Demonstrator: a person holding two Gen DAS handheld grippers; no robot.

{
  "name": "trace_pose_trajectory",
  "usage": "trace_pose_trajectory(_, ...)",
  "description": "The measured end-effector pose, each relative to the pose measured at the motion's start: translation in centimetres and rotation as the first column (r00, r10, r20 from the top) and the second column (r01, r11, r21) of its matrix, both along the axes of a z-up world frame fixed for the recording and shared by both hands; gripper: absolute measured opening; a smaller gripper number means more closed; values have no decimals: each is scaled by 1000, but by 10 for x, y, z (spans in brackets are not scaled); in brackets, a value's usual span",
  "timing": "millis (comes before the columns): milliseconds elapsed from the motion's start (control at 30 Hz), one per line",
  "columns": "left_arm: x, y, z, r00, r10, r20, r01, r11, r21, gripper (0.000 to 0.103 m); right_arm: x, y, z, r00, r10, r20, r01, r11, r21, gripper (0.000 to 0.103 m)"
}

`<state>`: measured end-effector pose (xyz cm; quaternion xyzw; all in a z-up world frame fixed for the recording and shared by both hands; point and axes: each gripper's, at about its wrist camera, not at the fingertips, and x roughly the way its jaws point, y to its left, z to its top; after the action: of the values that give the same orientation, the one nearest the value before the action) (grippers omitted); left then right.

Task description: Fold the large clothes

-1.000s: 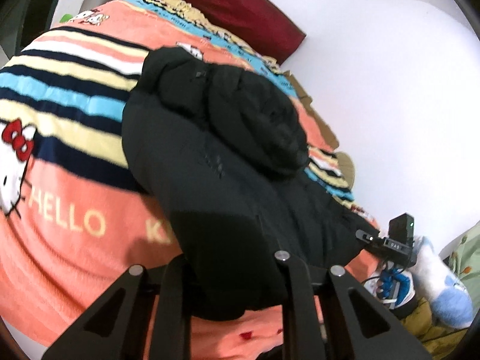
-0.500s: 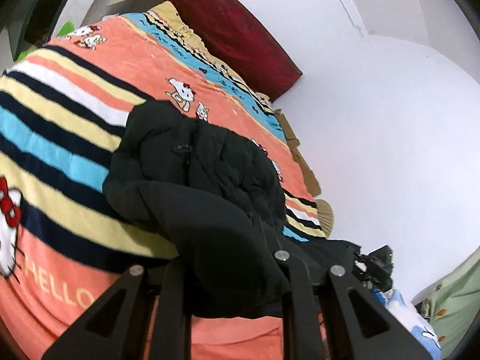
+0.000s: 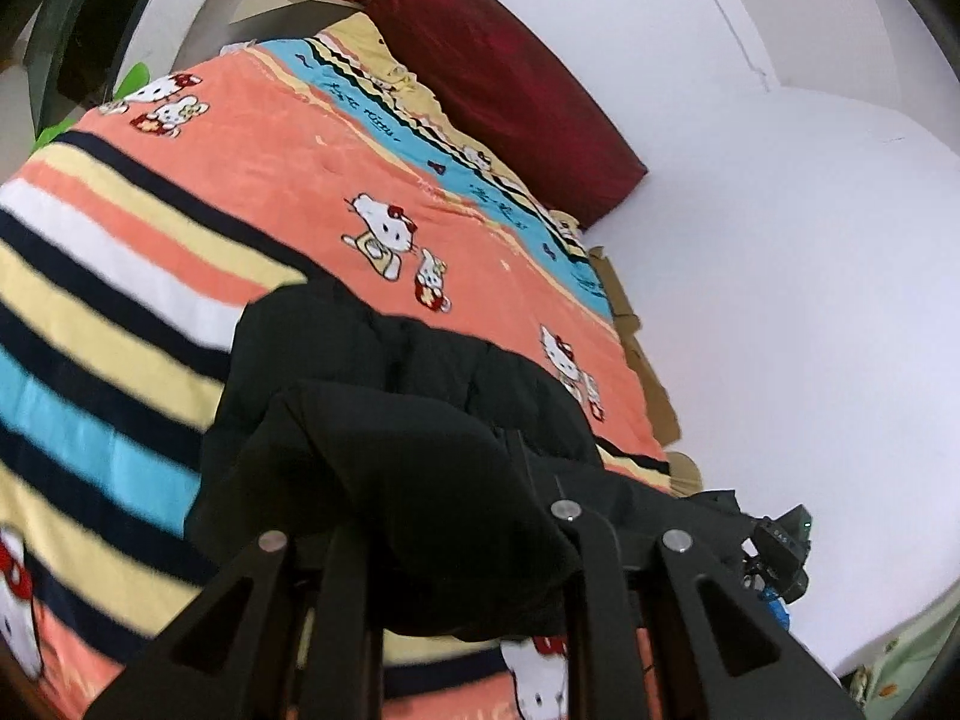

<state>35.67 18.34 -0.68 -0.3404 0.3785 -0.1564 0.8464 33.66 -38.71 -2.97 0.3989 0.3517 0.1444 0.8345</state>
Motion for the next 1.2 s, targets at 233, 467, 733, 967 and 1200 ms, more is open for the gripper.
trace_pose_trajectory(233,91,-9,-41,995,48,-92,-44,998,38,20,83,13,-25,999,-45,-23,43,994,-98,23)
trace_pose_trajectory(467,163,-2,-110,980,86,-178,-94,995,-35,24,145,18,-68,993,-98,-67,81,973,-216,36)
trace_pose_trajectory(733,213,-4,-142,981,80,-177,-98,991,-94,24,186,10,-106,983,-145,-111,118,968,-220,36)
trace_pose_trajectory(967,213,7,-126,989,81,-122,-99,984,-151,43,191,13,-106,984,-151,-99,122,960,-251,39)
trace_pose_trajectory(1200,200,32,-88,983,177,-48,-181,980,-78,63,176,9,-96,986,-152,-73,128,956,-265,39)
